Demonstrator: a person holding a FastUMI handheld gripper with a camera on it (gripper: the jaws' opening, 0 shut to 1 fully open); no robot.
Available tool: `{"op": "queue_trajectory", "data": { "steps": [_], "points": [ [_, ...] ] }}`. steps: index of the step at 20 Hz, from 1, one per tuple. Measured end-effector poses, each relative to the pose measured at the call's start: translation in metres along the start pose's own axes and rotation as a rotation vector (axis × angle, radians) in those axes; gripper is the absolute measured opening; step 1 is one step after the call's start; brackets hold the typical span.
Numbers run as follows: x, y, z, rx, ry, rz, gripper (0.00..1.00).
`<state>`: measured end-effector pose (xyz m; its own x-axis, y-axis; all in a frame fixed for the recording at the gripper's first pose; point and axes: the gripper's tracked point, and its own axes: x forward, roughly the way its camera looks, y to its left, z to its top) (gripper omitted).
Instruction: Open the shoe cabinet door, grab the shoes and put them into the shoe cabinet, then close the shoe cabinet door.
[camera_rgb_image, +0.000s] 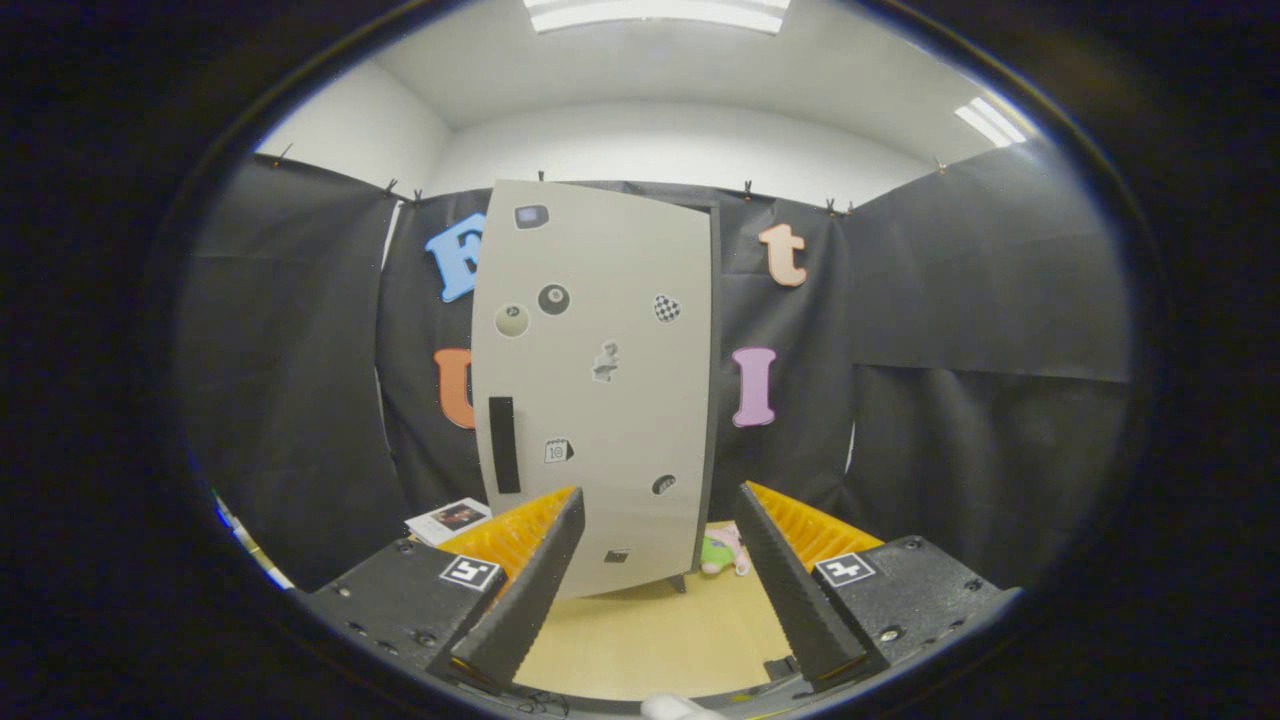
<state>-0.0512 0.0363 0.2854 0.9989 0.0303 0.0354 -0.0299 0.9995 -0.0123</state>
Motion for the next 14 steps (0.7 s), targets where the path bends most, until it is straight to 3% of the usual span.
{"op": "queue_trajectory", "data": {
  "steps": [14],
  "points": [
    [-0.01,-0.017,-0.014,0.018,0.025,0.02,0.99]
  ]
}}
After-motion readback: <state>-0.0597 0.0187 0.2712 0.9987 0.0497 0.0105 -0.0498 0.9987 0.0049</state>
